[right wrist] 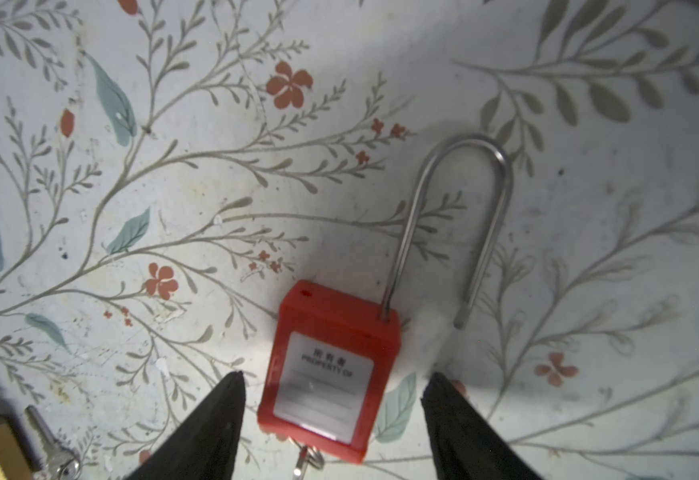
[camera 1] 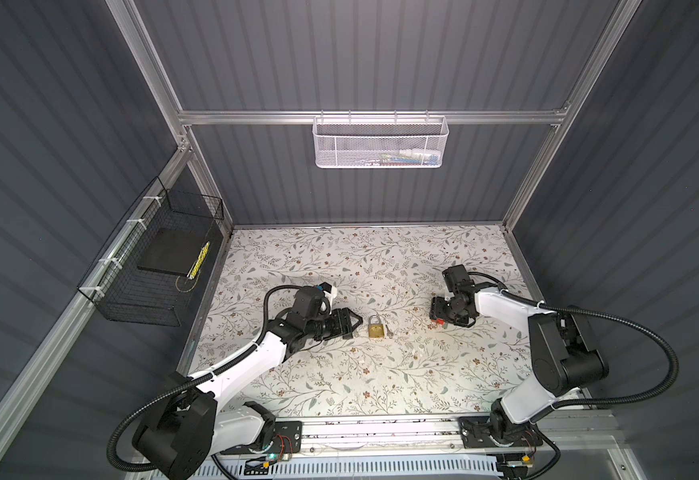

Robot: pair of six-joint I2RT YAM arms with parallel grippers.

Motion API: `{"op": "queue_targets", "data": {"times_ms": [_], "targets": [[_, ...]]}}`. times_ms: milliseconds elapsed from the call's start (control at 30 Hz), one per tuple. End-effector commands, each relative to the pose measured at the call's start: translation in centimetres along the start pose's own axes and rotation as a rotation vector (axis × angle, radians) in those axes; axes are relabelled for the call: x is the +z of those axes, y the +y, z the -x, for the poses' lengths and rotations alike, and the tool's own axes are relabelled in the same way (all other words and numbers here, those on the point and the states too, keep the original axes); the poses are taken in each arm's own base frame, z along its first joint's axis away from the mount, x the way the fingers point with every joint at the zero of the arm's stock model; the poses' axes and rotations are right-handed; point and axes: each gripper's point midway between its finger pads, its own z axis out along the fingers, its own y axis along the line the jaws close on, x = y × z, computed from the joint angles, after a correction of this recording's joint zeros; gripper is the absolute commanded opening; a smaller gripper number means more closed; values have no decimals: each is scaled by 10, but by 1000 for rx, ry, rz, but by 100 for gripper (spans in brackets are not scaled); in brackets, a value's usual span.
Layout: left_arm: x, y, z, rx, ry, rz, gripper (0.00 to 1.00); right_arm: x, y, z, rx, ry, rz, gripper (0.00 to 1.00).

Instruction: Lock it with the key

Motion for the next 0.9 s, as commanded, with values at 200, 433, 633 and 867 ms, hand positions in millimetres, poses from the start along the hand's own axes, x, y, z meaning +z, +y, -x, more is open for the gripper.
{"op": "queue_targets", "data": {"times_ms": [200,433,633,867], "targets": [[3,-3,-1,-2,16,-16,70,4,4,-8,-108,41,-38,53],[-1,-8,-1,-2,13,-27,70,-4,15,-9,-160,29,1,41],[-7,-14,1,-13,-4,-51,70,-29,42,-16,-267,-11,66,37],[-2,-34,-2,-77,11,-204,70,-76,105,-46,-452,-112,266,35]]}}
